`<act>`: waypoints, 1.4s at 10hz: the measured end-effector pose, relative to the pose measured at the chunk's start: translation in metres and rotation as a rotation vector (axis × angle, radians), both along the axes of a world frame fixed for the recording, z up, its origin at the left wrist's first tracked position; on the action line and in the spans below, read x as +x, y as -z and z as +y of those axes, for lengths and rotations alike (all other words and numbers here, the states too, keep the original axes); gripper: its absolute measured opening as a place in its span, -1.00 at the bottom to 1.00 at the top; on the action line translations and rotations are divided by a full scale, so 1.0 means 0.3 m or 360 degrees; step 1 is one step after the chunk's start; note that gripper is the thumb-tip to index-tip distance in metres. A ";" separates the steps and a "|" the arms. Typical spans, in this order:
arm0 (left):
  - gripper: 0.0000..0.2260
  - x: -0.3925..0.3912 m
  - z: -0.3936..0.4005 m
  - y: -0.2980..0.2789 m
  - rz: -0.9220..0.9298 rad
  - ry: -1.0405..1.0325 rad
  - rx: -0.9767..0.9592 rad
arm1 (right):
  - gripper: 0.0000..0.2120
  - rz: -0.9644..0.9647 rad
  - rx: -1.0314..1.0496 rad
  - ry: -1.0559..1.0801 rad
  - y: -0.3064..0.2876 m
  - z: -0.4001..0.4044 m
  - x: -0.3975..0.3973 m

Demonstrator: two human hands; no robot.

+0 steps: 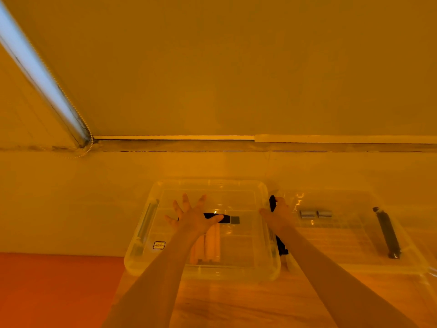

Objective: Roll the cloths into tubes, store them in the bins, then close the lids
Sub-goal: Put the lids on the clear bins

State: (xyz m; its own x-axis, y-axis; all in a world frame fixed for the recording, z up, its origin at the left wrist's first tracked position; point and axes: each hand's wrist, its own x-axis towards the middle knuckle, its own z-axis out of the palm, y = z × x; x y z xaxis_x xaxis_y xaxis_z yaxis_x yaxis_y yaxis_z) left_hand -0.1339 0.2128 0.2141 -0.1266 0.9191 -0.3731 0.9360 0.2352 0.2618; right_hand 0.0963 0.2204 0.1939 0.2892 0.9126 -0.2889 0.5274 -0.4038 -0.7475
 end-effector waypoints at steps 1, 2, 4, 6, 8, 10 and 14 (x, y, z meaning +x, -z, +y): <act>-0.14 0.000 0.003 0.002 -0.0004 0.0005 -0.0006 | -0.39 0.0244 -0.0006 0.0049 0.003 0.015 -0.012; -0.15 -0.001 0.004 0.001 0.0010 0.0010 -0.0010 | -0.46 0.0167 0.0046 0.0037 0.018 0.025 -0.021; -0.15 0.003 0.008 0.002 0.0002 0.0010 -0.0027 | -0.75 0.0030 0.0071 0.0009 0.023 0.023 -0.049; -0.15 -0.001 0.006 0.005 -0.0009 0.0018 -0.0018 | -0.60 -0.0003 0.0130 0.0001 0.018 0.018 -0.066; -0.15 -0.001 0.007 0.004 -0.0011 0.0016 -0.0009 | -0.47 -0.0071 0.0164 -0.0059 0.019 0.007 -0.064; -0.27 -0.032 0.008 -0.025 -0.0070 0.0039 0.0049 | -0.39 -0.0989 0.0229 -0.0329 -0.039 -0.012 -0.139; -0.40 -0.542 -0.108 0.004 0.0008 -0.0347 0.0532 | -0.19 -0.1097 0.0369 -0.1124 -0.004 -0.086 -0.597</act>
